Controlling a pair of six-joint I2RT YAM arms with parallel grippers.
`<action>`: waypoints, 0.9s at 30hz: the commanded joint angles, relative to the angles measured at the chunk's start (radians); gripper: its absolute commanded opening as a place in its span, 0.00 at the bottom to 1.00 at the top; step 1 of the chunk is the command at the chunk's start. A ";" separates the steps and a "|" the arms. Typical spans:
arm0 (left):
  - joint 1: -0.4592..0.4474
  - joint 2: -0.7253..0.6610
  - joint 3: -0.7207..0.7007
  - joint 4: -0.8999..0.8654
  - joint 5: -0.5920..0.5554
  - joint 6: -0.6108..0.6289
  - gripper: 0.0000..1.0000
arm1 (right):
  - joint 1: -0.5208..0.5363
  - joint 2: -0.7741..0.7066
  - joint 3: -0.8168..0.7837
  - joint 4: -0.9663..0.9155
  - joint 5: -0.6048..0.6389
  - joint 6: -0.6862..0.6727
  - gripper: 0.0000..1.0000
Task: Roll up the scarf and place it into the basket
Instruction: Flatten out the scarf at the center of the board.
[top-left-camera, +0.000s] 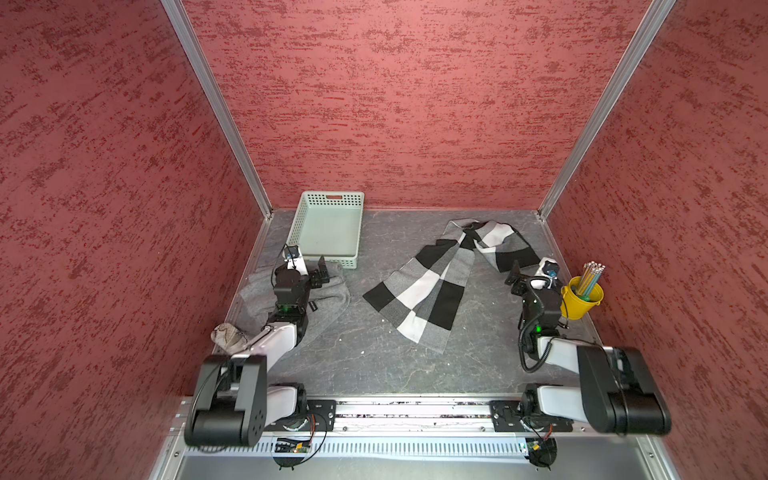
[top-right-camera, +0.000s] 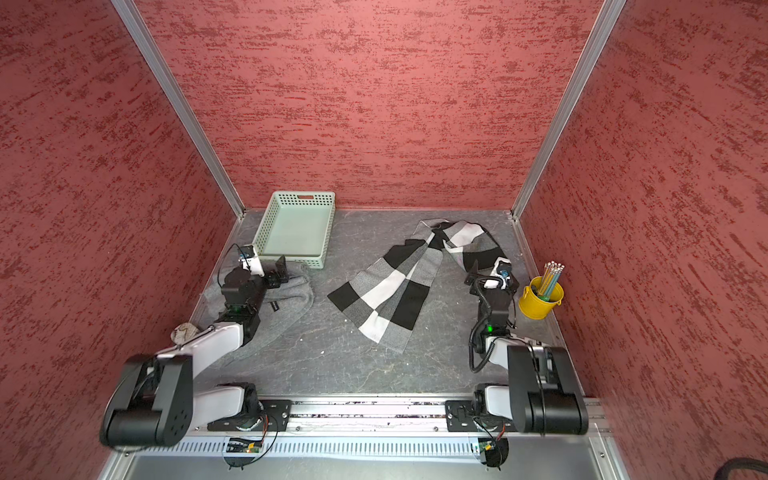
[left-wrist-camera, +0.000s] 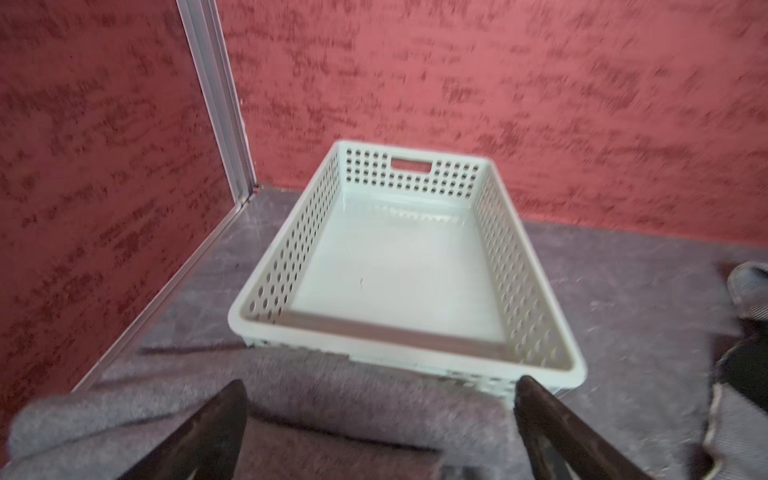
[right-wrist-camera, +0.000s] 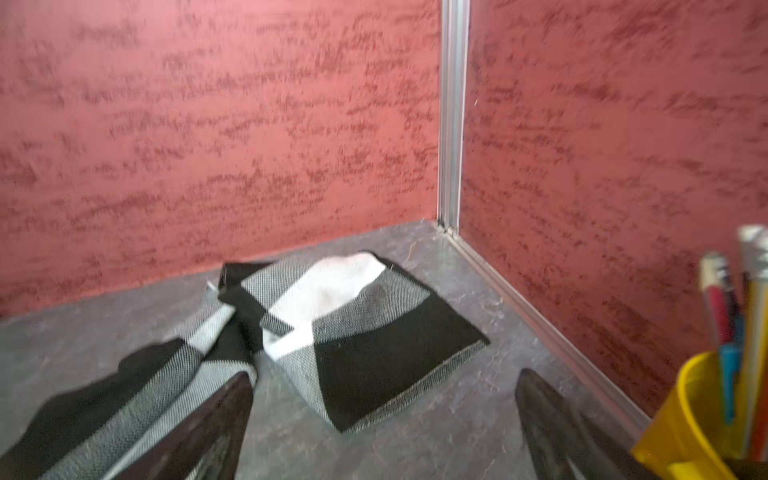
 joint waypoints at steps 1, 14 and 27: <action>-0.096 -0.119 0.063 -0.273 -0.060 -0.080 0.99 | 0.004 -0.130 0.101 -0.373 0.065 0.083 0.99; -0.477 0.040 0.283 -0.845 -0.003 -0.361 0.99 | 0.430 -0.175 0.366 -1.194 0.158 0.294 0.99; -0.461 0.409 0.362 -0.860 0.118 -0.378 0.89 | 0.729 0.076 0.400 -1.298 -0.056 0.690 0.85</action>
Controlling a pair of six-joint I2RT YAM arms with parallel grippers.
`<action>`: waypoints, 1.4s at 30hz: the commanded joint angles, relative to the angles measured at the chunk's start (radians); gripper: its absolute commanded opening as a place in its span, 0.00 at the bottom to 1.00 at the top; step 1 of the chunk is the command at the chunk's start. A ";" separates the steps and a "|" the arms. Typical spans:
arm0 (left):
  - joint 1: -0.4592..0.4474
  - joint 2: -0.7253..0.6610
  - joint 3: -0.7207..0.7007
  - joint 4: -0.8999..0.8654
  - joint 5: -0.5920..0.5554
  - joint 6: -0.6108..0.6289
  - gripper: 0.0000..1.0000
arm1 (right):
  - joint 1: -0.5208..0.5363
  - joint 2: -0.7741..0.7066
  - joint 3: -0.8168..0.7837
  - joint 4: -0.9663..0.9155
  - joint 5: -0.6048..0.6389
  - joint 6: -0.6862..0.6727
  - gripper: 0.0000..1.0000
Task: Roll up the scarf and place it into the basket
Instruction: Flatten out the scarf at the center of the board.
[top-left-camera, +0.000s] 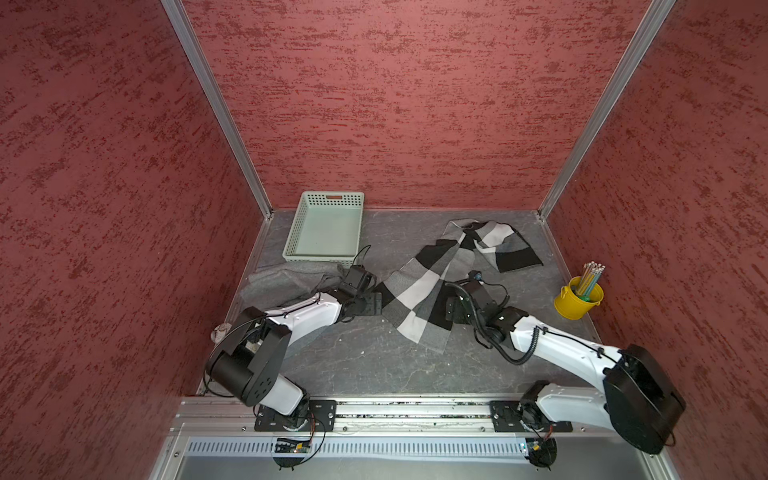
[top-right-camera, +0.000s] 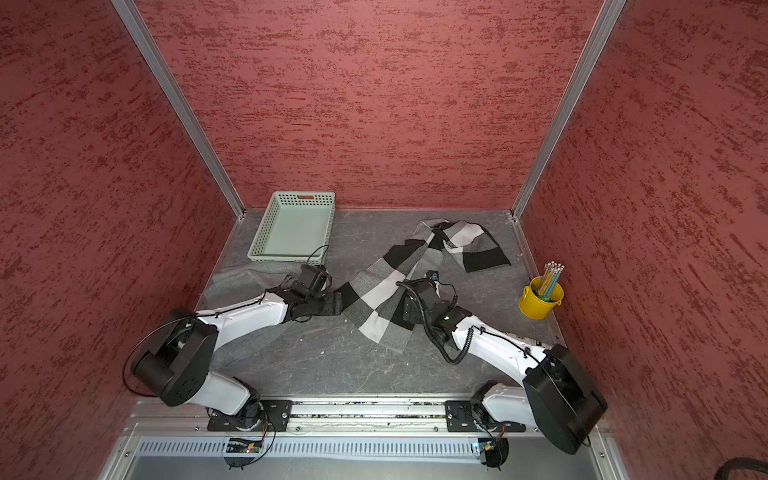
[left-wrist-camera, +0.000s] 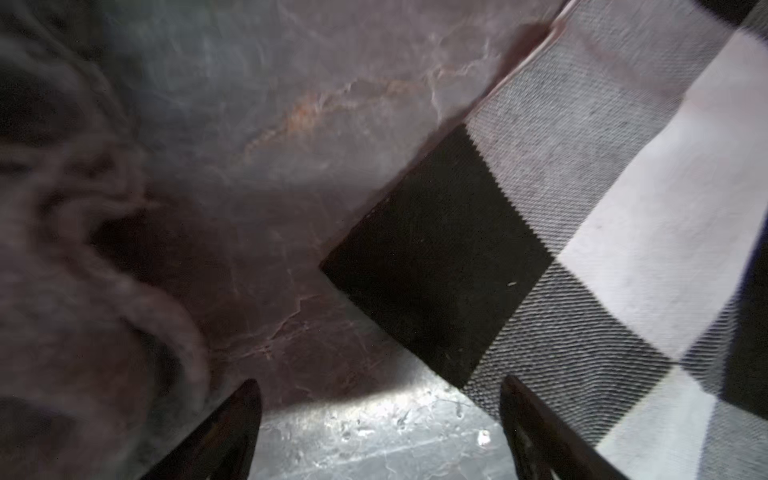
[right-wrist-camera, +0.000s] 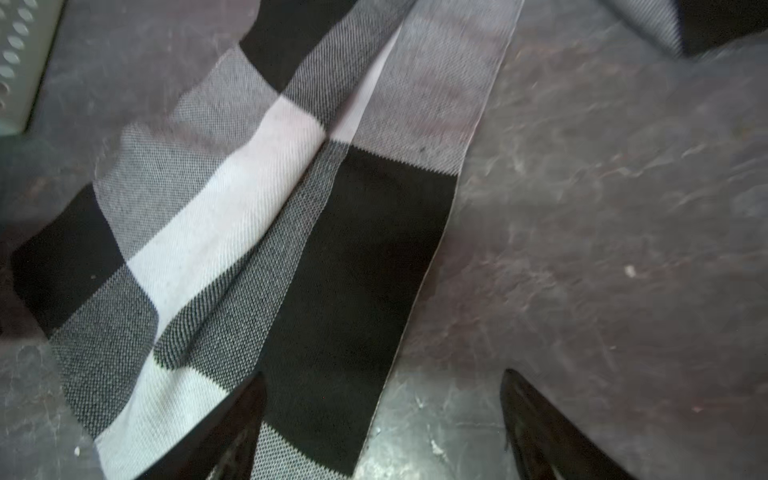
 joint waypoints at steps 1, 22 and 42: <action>0.017 0.037 0.031 -0.012 0.040 -0.022 0.89 | 0.029 0.032 0.020 -0.058 -0.078 0.181 0.84; -0.047 0.090 0.068 0.051 0.007 -0.070 0.00 | 0.212 0.192 -0.029 0.080 -0.304 0.365 0.17; 0.064 -0.095 0.153 -0.013 -0.128 0.042 0.00 | 0.132 0.101 0.349 -0.288 -0.204 0.036 0.71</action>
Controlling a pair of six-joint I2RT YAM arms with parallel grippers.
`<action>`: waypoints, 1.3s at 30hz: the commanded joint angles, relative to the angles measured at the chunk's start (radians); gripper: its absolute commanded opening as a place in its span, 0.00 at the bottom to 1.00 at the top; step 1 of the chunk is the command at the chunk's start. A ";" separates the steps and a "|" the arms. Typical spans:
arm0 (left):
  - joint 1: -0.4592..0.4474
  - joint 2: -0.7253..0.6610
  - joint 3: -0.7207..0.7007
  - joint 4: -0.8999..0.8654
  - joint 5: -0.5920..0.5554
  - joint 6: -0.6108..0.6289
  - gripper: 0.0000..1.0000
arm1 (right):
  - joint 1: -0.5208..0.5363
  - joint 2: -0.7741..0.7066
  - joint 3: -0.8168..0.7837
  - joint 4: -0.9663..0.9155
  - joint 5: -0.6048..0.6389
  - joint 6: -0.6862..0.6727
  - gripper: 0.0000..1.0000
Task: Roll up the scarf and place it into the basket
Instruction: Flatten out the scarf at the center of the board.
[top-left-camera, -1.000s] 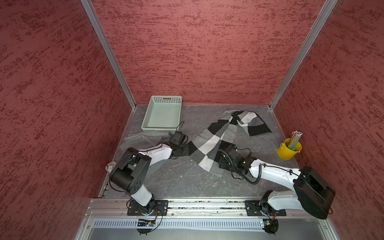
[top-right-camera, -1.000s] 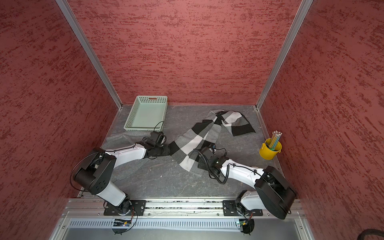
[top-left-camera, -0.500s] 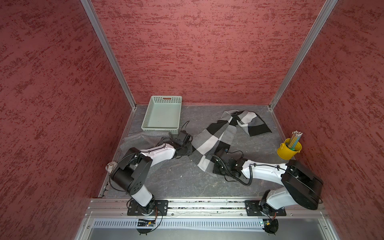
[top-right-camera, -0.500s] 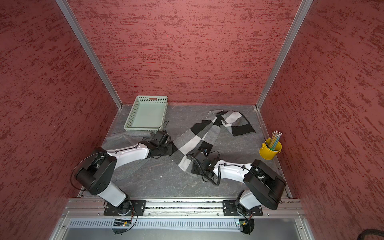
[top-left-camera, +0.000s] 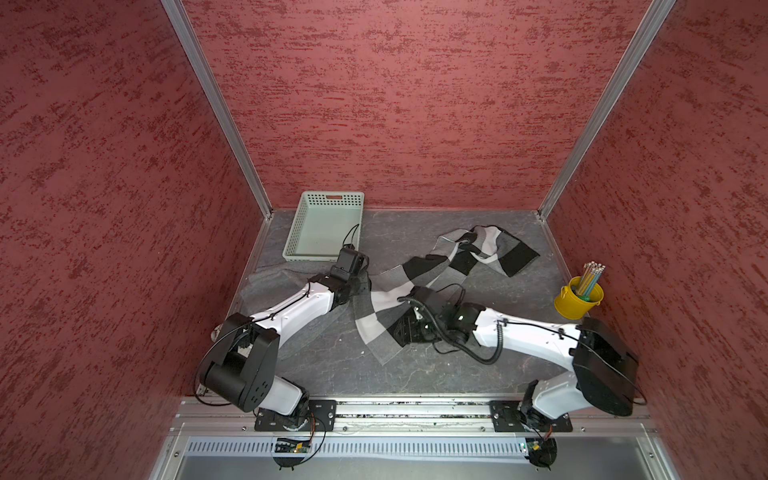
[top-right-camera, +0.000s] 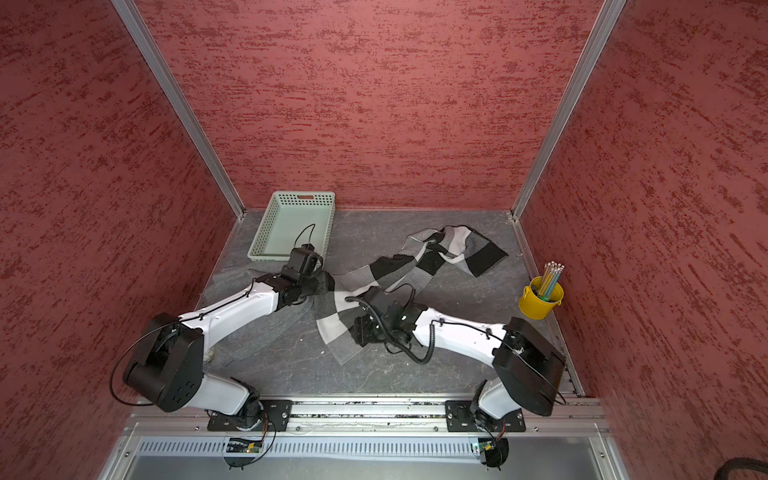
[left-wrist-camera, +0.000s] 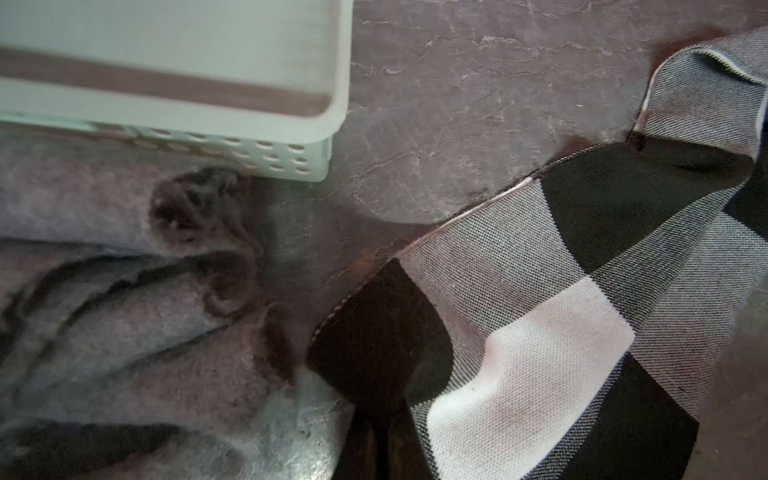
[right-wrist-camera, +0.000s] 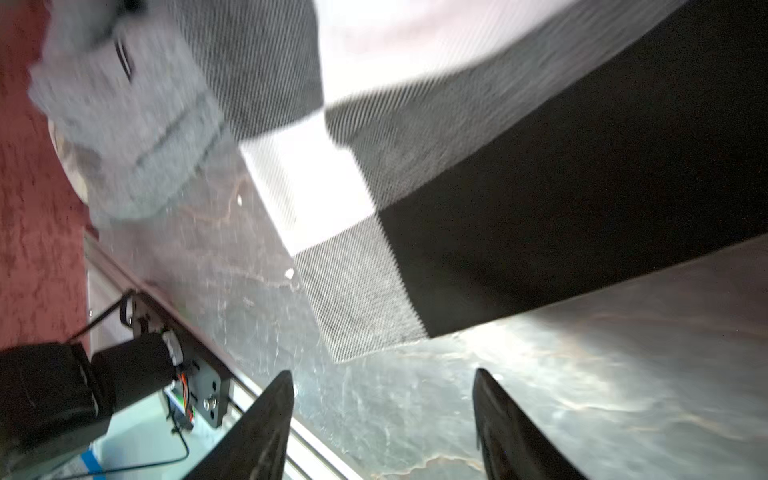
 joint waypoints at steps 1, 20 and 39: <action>-0.001 -0.030 0.023 0.006 -0.024 0.023 0.00 | -0.142 -0.086 0.056 -0.184 0.208 -0.103 0.72; -0.007 -0.277 0.000 -0.045 -0.088 0.059 0.00 | -0.857 0.500 0.657 0.001 0.423 -0.384 0.97; -0.026 -0.292 -0.048 -0.032 -0.083 0.041 0.00 | -0.946 0.874 1.052 -0.218 0.372 -0.355 0.81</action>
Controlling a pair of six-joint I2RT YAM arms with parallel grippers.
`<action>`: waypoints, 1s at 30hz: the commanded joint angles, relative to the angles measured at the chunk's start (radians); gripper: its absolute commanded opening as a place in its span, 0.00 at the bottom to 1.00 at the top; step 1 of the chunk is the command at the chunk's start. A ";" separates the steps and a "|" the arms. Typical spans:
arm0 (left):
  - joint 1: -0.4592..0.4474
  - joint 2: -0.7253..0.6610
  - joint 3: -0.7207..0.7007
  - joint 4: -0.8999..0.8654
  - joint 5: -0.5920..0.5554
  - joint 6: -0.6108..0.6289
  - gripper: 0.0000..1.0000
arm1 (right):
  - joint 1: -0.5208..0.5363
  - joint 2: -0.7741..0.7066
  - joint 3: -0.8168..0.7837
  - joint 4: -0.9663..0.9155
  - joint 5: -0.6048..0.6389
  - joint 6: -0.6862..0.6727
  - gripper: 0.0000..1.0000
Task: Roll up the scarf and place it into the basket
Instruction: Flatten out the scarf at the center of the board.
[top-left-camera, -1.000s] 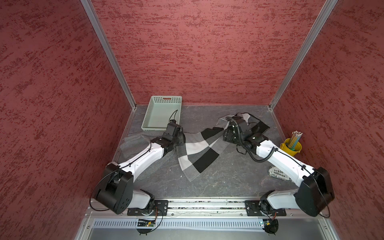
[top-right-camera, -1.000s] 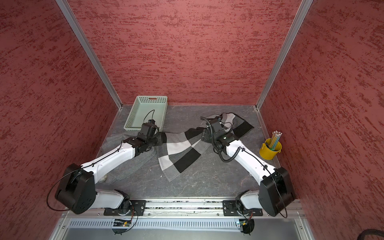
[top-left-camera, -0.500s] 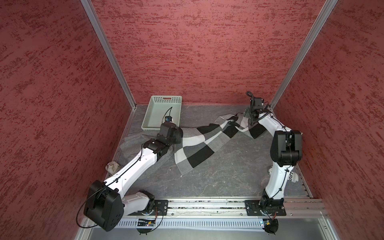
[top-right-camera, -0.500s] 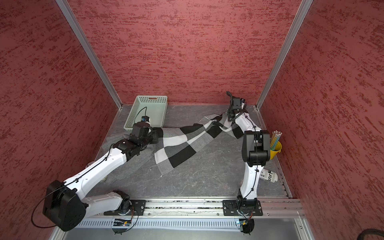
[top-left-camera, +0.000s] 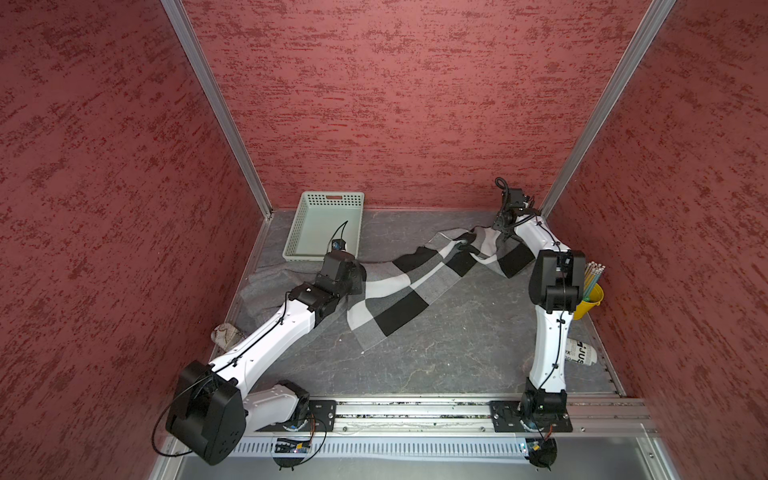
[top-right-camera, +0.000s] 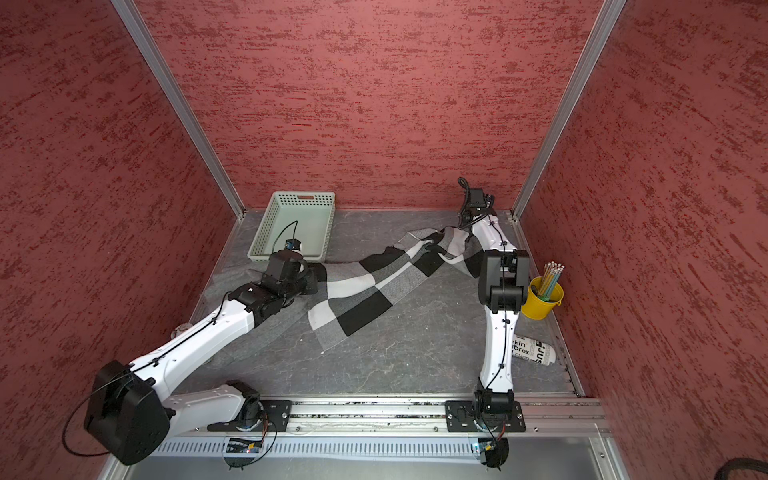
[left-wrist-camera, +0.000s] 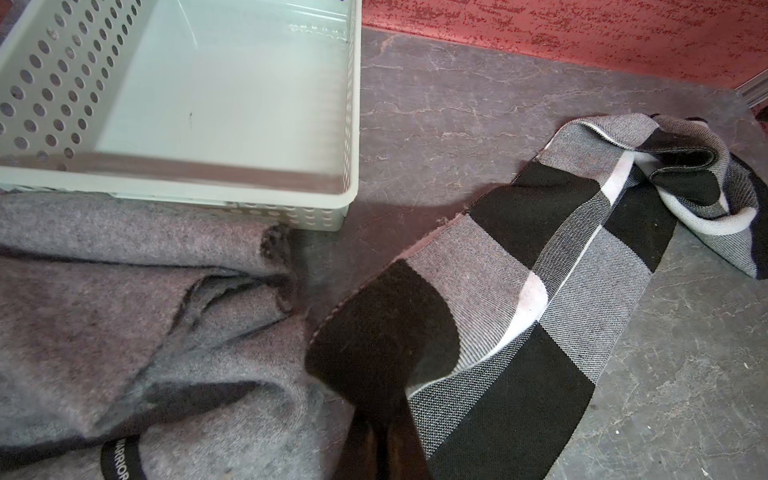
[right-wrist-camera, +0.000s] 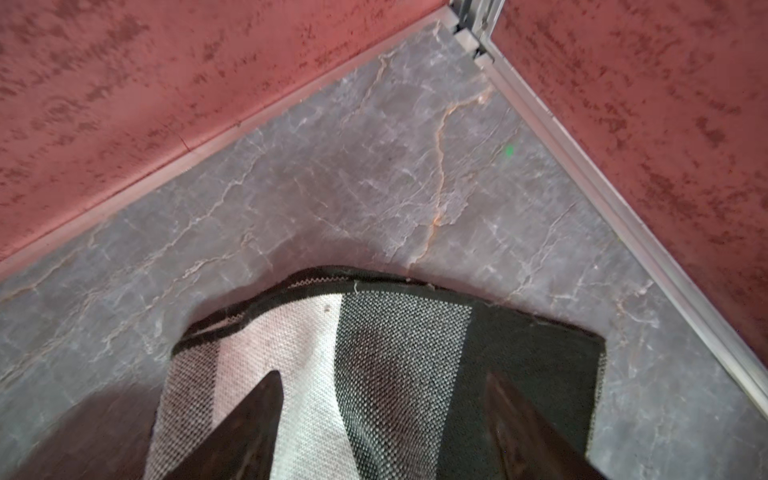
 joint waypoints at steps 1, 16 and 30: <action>-0.002 -0.024 -0.003 0.023 -0.005 0.006 0.00 | -0.005 0.023 -0.009 0.002 -0.065 0.006 0.83; -0.002 -0.037 -0.012 0.028 -0.001 -0.006 0.00 | 0.009 0.168 0.188 -0.030 -0.227 -0.016 0.89; 0.000 -0.078 0.002 -0.009 -0.065 0.007 0.00 | 0.035 0.144 0.242 -0.075 -0.140 -0.059 0.07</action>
